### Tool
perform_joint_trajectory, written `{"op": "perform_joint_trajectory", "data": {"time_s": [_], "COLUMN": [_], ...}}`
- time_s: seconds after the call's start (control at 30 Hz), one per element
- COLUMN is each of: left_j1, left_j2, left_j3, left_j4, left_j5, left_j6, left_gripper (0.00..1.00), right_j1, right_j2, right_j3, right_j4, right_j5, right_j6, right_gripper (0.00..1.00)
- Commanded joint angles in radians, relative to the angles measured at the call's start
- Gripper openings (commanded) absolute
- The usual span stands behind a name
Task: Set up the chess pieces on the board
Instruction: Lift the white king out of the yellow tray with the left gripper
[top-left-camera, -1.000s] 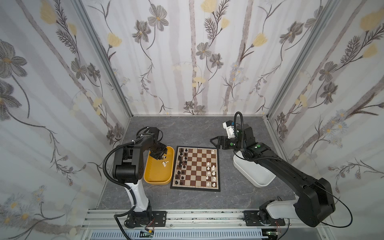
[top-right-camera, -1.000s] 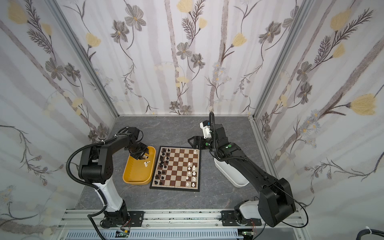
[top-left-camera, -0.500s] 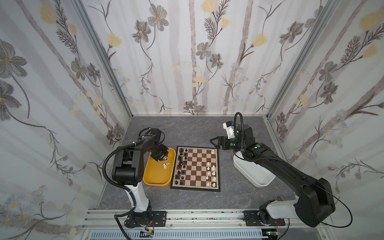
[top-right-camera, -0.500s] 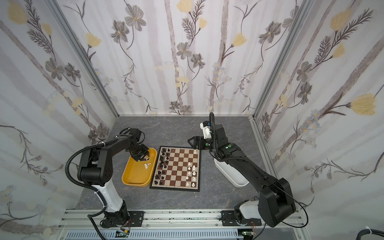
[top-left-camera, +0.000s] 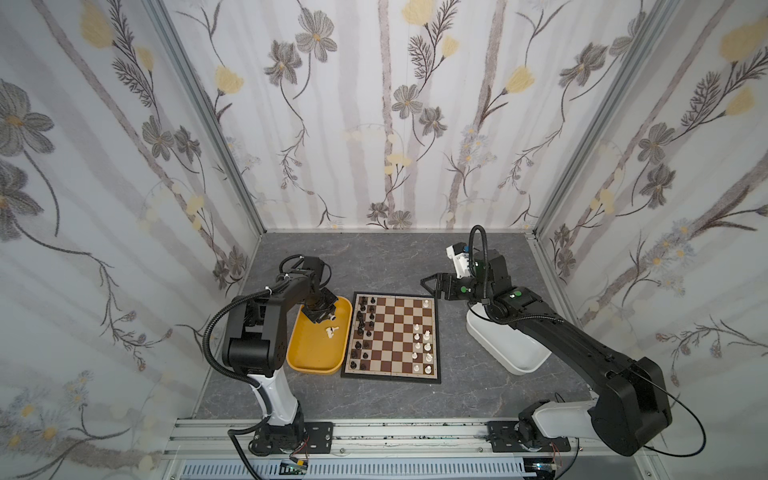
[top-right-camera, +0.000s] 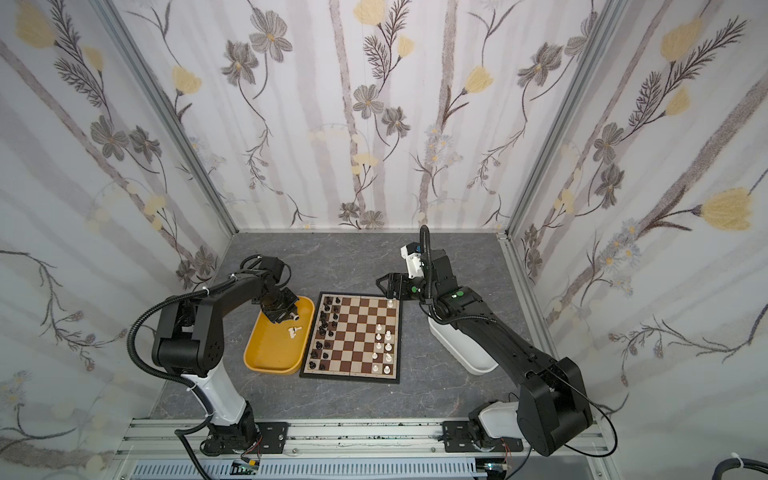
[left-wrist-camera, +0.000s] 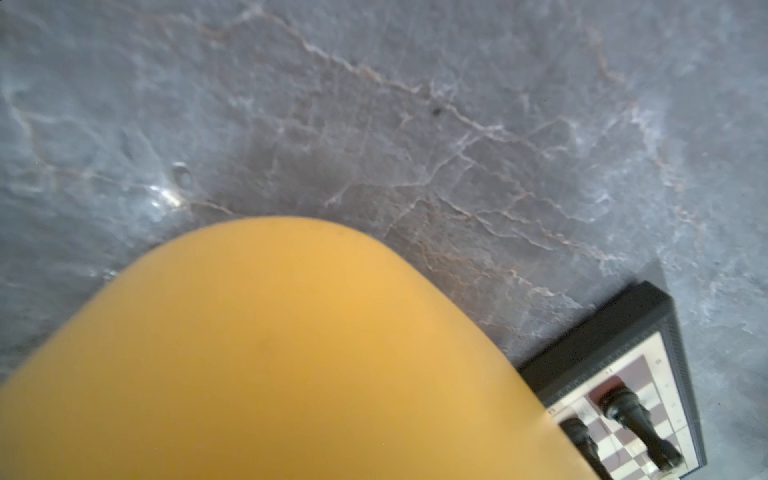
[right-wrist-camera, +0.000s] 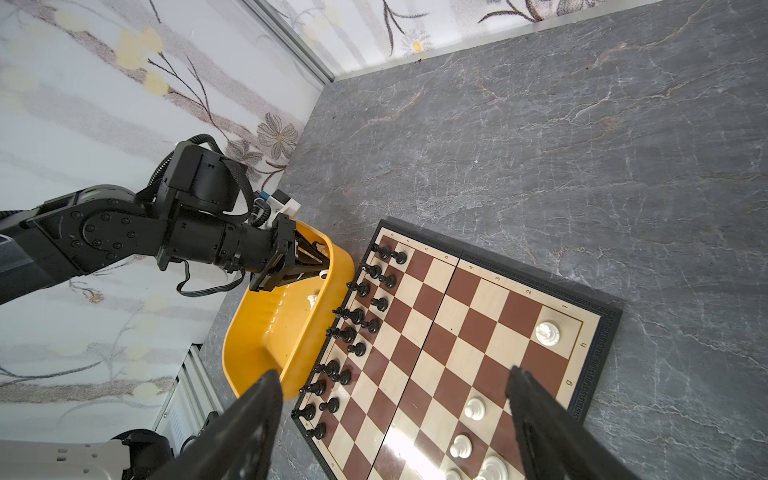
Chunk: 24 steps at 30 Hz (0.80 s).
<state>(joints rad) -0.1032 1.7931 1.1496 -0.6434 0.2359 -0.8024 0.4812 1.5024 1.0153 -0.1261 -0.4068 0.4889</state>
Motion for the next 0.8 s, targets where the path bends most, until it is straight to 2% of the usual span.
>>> {"op": "perform_joint_trajectory", "data": {"time_s": [0.0, 0.3, 0.5, 0.77], "left_j1": [-0.003, -0.016, -0.049, -0.108], "left_j2": [-0.024, -0.13, -0.278, -0.396], "left_j3": [0.008, -0.038, -0.068, -0.127], "left_j4": [-0.016, 0.015, 0.103, 0.357], "left_j5": [-0.023, -0.084, -0.119, -0.005], "left_j6": [0.065, 0.156, 0.28, 0.488], "left_gripper": [0.16, 0.16, 0.17, 0.2], "right_j1": [-0.001, -0.002, -0.002, 0.003], "right_j2": [-0.005, 0.008, 0.045, 0.156], "right_j3": [-0.001, -0.003, 0.035, 0.126], "right_j4": [0.058, 0.095, 0.125, 0.201], "right_j5": [-0.023, -0.05, -0.081, -0.152], "right_j6": [0.01, 0.03, 0.054, 0.111], "right_gripper": [0.84, 0.84, 0.85, 0.84]}}
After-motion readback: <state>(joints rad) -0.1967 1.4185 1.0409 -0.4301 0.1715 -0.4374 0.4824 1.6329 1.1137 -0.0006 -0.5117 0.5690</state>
